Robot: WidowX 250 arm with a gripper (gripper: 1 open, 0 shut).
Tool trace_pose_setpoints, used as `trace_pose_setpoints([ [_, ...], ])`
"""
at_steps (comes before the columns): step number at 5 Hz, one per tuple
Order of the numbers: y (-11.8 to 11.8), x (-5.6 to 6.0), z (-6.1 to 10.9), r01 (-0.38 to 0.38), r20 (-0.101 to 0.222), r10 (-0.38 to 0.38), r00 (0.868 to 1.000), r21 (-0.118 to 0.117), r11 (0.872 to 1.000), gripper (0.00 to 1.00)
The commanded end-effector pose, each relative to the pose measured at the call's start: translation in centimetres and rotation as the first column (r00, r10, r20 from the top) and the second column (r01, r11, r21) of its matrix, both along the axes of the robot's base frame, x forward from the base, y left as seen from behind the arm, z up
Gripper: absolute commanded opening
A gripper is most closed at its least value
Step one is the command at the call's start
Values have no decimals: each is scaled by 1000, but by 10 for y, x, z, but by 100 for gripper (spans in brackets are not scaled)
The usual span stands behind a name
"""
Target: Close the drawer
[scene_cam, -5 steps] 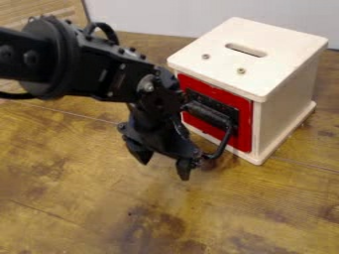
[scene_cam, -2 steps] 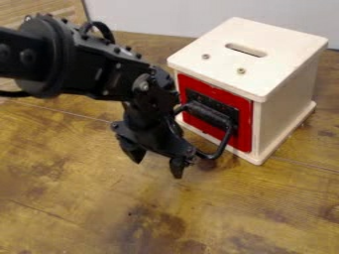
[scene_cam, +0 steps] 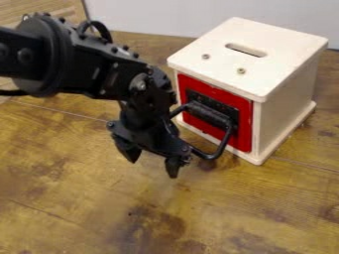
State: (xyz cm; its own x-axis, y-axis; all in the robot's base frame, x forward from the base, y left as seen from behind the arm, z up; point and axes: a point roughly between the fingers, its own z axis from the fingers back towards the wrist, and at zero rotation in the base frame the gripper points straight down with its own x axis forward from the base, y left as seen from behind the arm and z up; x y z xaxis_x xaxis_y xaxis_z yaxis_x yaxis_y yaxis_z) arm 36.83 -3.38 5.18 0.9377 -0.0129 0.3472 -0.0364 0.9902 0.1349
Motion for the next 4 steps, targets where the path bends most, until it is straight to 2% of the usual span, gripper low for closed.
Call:
trace_pose_setpoints([
  [1, 10, 10, 35, -15, 97, 15, 995, 5, 1000, 100],
  [4, 16, 12, 40, -23, 107, 21, 994, 23, 999, 100],
])
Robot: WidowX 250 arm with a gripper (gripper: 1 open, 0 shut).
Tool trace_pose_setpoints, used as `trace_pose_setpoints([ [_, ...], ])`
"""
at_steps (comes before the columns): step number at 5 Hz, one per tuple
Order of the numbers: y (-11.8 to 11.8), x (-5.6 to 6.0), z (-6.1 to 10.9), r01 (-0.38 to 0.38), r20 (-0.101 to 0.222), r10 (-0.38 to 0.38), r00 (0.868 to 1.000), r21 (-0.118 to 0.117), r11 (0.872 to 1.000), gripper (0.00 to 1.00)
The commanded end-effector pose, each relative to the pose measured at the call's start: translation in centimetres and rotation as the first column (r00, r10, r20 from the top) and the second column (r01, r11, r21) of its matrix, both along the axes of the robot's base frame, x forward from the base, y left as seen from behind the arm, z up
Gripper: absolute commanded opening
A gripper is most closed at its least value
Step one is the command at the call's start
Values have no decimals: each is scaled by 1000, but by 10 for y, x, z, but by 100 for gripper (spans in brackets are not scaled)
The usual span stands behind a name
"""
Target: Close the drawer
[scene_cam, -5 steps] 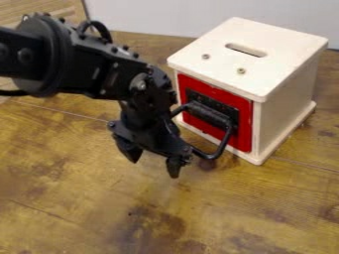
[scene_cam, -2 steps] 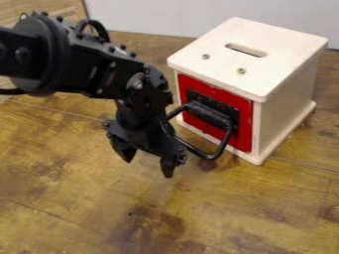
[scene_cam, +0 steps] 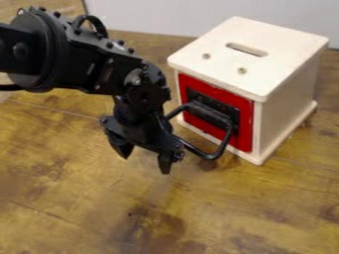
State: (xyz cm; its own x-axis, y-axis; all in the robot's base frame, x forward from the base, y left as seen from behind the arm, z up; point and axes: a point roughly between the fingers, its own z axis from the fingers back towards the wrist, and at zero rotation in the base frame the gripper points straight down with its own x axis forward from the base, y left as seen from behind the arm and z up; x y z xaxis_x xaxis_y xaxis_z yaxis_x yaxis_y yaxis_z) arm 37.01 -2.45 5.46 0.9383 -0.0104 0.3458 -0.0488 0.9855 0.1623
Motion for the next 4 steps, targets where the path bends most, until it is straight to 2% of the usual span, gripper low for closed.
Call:
trace_pose_setpoints([
  [1, 8, 9, 39, -16, 115, 16, 993, -3, 1000, 100],
  [4, 11, 4, 44, -41, 139, 41, 989, 3, 999, 100],
])
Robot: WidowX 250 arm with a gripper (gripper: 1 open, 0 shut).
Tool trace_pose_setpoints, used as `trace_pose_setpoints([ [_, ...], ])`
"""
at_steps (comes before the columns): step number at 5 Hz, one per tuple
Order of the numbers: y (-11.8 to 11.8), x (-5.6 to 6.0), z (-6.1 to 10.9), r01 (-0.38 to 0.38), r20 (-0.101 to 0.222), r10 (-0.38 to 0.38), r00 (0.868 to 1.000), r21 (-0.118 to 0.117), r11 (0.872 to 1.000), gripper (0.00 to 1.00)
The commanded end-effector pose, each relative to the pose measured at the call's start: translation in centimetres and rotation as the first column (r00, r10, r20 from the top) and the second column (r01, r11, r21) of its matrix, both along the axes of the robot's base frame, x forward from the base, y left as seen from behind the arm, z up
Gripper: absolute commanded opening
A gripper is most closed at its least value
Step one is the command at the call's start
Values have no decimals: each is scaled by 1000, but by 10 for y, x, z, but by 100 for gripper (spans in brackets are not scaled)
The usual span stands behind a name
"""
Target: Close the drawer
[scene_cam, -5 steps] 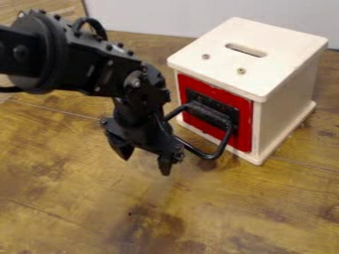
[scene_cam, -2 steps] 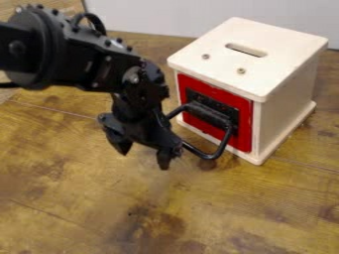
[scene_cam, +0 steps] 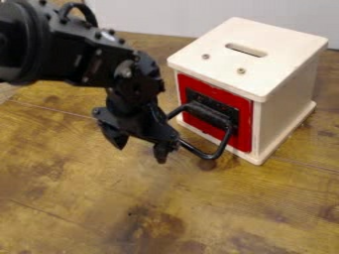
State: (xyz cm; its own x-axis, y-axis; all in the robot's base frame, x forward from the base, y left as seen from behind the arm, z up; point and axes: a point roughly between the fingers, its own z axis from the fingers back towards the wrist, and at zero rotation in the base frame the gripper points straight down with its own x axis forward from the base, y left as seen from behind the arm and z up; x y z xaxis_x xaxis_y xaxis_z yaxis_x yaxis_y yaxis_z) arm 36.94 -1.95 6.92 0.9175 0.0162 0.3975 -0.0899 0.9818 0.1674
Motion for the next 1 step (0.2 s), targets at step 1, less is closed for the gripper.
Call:
trace_pose_setpoints([
  [1, 8, 5, 29, -17, 93, 16, 996, 3, 1000, 100],
])
